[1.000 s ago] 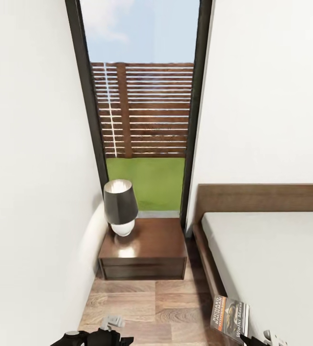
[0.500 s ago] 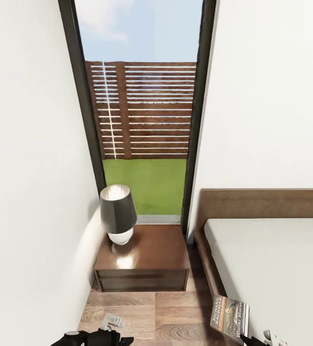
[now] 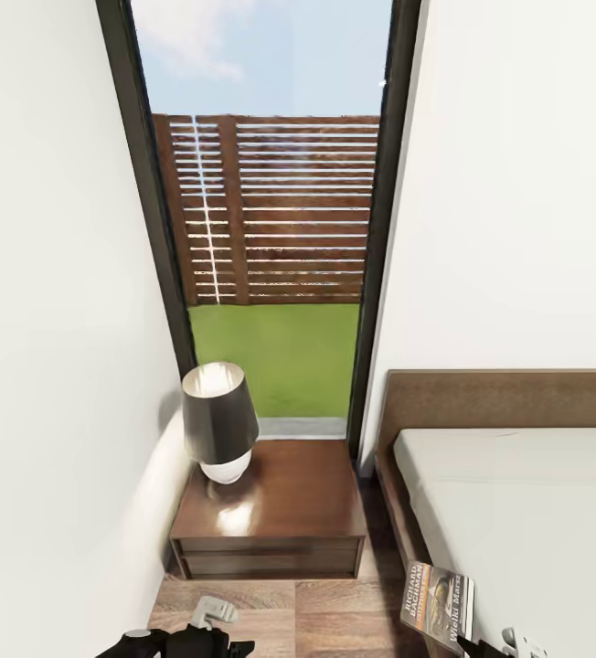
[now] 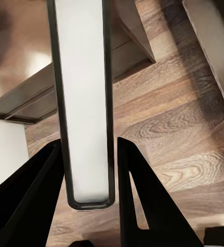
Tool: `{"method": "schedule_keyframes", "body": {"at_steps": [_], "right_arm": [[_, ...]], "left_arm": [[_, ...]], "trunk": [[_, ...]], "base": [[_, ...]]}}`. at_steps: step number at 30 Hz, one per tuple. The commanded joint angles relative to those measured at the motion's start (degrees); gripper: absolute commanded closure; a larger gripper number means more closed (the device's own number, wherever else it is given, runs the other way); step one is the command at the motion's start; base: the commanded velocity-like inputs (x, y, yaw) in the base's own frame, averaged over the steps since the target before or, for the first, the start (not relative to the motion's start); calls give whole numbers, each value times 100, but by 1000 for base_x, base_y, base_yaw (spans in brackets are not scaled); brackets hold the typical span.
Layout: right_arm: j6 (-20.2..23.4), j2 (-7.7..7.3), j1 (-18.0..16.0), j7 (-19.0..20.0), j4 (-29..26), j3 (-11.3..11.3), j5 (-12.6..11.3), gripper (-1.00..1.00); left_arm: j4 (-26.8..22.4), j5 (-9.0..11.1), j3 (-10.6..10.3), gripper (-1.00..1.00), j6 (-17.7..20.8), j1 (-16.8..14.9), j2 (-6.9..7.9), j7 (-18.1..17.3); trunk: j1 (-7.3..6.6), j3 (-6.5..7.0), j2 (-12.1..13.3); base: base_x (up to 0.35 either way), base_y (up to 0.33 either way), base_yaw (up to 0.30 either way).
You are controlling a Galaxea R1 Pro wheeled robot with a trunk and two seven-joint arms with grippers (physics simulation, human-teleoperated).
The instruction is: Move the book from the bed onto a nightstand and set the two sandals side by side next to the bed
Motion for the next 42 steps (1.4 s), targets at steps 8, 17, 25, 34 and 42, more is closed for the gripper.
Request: {"method": "schedule_keyframes", "body": {"at_steps": [8,17,25,34,42], "right_arm": [[13,-4,-8,14,-1,28,-68,100],[13,-4,-8,14,-1,28,-68,100],[13,-4,-7,14,-1,28,-68,100],[13,-4,-6,14,-1,28,-68,100],[13,-4,-7,14,-1,28,-68,100]], "left_arm": [[-7,-49,17,-100,-1,-1,1,-15],[-7,-49,17,-100,-1,-4,1,-15],[-7,-49,17,-100,-1,-4,1,-17],[-7,-49,18,-100,-1,-3,1,-18],[-7,-49,18,-100,-1,-4,1,-16]], "trunk": [[6,-12,-12],[6,-12,-12],[6,-12,-12],[6,-12,-12],[6,-12,-12]], "base": [[264,0,0],[264,0,0],[264,0,0],[264,0,0],[264,0,0]]}}
